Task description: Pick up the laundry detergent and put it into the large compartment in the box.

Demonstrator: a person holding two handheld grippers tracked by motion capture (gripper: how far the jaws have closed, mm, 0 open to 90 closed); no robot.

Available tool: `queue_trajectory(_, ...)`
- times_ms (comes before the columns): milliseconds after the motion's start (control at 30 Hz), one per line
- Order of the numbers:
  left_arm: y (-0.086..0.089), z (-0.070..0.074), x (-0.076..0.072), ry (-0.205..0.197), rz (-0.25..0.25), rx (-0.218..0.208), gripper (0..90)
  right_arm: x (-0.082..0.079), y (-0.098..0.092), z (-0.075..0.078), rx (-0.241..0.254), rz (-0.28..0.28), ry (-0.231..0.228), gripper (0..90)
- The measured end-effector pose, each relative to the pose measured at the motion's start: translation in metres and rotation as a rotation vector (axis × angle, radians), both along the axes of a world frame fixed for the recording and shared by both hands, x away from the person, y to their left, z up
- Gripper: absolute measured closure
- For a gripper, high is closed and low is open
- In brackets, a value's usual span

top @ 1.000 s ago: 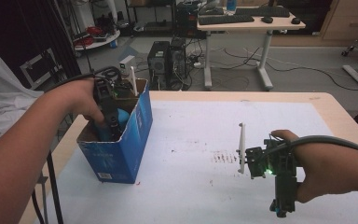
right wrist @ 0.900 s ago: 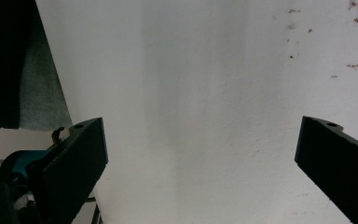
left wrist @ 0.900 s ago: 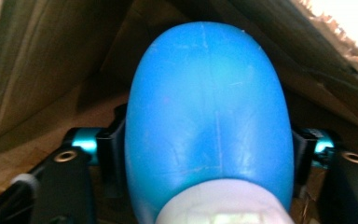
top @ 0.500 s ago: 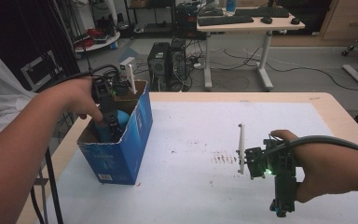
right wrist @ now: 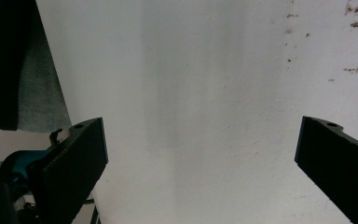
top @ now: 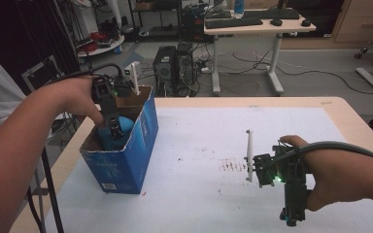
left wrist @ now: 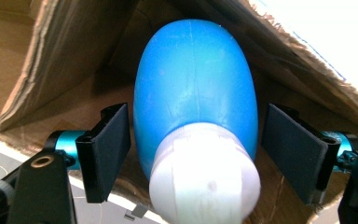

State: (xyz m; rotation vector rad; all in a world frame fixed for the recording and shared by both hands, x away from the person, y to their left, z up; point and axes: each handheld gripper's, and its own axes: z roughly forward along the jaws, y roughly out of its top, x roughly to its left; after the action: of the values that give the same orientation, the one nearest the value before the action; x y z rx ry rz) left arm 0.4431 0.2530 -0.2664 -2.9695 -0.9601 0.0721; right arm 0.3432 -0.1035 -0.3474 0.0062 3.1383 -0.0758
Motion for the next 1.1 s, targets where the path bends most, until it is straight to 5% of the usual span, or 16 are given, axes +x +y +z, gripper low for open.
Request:
queue_trajectory(467,-0.006,0.028,-0.008,-0.026,-0.037,-0.006,16.6,0.001,-0.001,0.0,-0.007,-0.008,0.005,1.4)
queue_trajectory(1100,-0.056,0.052,-0.022,-0.037,-0.201,-0.017,2.7,0.005,-0.003,0.0,0.003,-0.013,0.01,1.4)
